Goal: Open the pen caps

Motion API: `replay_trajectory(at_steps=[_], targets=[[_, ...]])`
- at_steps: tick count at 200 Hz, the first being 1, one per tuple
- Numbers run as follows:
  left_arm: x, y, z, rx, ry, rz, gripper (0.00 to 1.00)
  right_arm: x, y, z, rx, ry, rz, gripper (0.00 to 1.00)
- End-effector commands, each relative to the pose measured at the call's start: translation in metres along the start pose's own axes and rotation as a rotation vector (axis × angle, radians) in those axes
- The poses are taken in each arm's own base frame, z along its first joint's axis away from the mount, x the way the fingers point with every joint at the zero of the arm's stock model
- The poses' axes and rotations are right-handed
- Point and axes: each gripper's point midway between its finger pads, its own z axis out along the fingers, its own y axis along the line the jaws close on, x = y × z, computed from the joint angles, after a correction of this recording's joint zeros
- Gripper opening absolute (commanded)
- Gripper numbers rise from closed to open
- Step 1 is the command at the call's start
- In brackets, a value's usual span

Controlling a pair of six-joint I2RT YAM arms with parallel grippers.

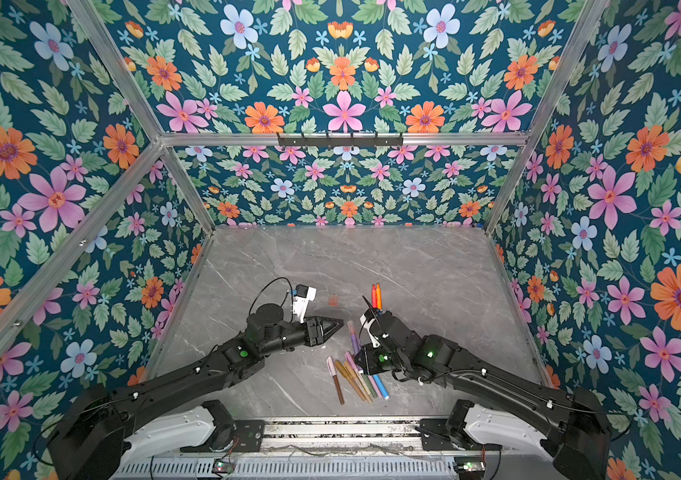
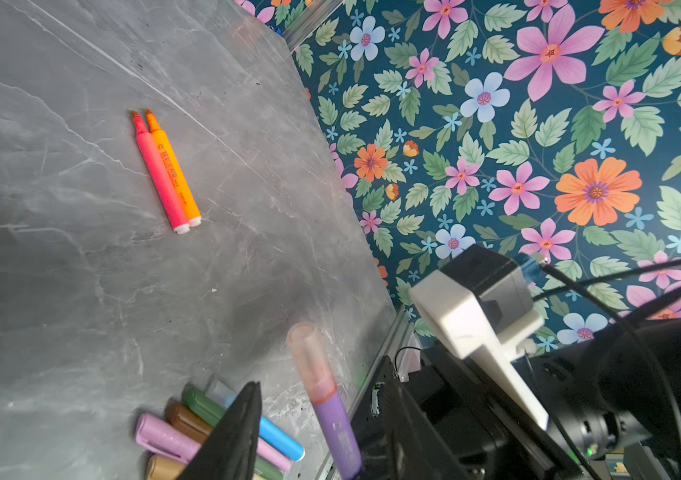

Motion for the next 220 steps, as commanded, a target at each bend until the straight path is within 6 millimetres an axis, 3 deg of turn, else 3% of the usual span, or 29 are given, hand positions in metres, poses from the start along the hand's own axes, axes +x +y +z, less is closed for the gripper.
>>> replay_trajectory(at_steps=[1, 48, 135, 169, 191, 220], targets=[[-0.005, -0.012, 0.004, 0.046, -0.013, 0.007, 0.48, -0.006, 0.016, -0.002, -0.074, -0.022, -0.032, 0.12], [-0.002, -0.014, 0.009, 0.072, 0.003, -0.008, 0.38, -0.01, 0.024, -0.007, -0.119, -0.049, -0.046, 0.11], [0.005, -0.024, 0.015, 0.115, 0.04, -0.011, 0.33, -0.011, 0.027, -0.003, -0.136, -0.046, -0.045, 0.09], [0.005, -0.027, 0.015, 0.126, 0.041, -0.007, 0.2, -0.011, 0.026, -0.003, -0.128, -0.05, -0.042, 0.09], [0.006, -0.029, 0.014, 0.137, 0.044, -0.001, 0.04, -0.012, 0.025, -0.005, -0.12, -0.056, -0.035, 0.09], [0.005, -0.029, 0.012, 0.134, 0.035, 0.004, 0.0, -0.014, 0.021, -0.009, -0.11, -0.078, -0.017, 0.28]])
